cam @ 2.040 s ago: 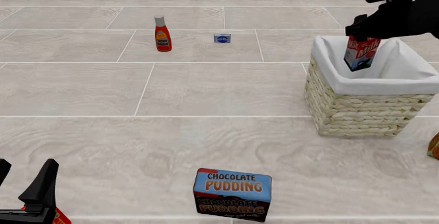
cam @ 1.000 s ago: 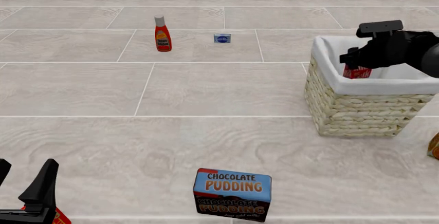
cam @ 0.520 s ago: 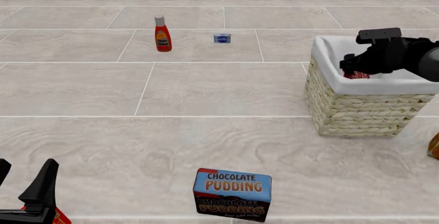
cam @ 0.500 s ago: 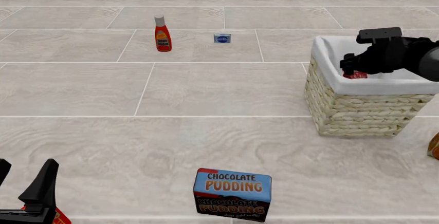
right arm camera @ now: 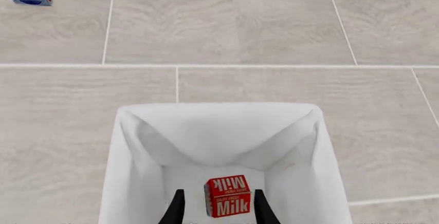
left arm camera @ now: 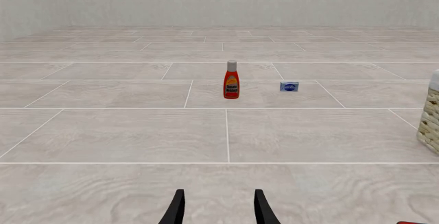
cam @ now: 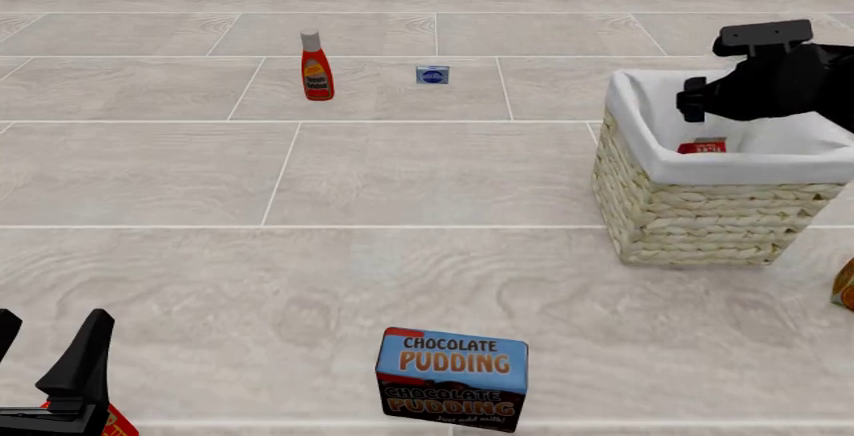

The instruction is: Pick the milk and place it in the basket.

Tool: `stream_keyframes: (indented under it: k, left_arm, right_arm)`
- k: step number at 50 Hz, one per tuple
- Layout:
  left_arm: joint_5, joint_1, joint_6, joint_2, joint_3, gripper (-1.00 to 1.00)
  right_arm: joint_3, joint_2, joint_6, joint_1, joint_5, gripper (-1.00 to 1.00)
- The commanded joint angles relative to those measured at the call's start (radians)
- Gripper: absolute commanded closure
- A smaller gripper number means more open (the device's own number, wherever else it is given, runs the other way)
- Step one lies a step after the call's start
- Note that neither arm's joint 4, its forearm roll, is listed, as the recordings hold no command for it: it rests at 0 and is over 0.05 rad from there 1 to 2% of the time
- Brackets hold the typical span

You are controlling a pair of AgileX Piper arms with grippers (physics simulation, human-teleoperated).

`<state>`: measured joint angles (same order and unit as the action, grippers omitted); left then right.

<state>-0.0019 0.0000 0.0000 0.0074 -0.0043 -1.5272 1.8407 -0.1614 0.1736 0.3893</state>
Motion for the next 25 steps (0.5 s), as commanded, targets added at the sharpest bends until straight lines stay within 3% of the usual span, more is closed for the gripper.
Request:
stream_keyframes:
  k: [1,25]
  left_arm:
    - [0.000,0.000,0.000,0.000,0.000,-1.00]
    - [0.000,0.000,0.000,0.000,0.000,-1.00]
  right_arm:
    - [0.033,-0.102,-0.008,-0.005,0.013,-1.00]
    - [0.212,-0.345,0.006,-0.040,-0.045,-1.00]
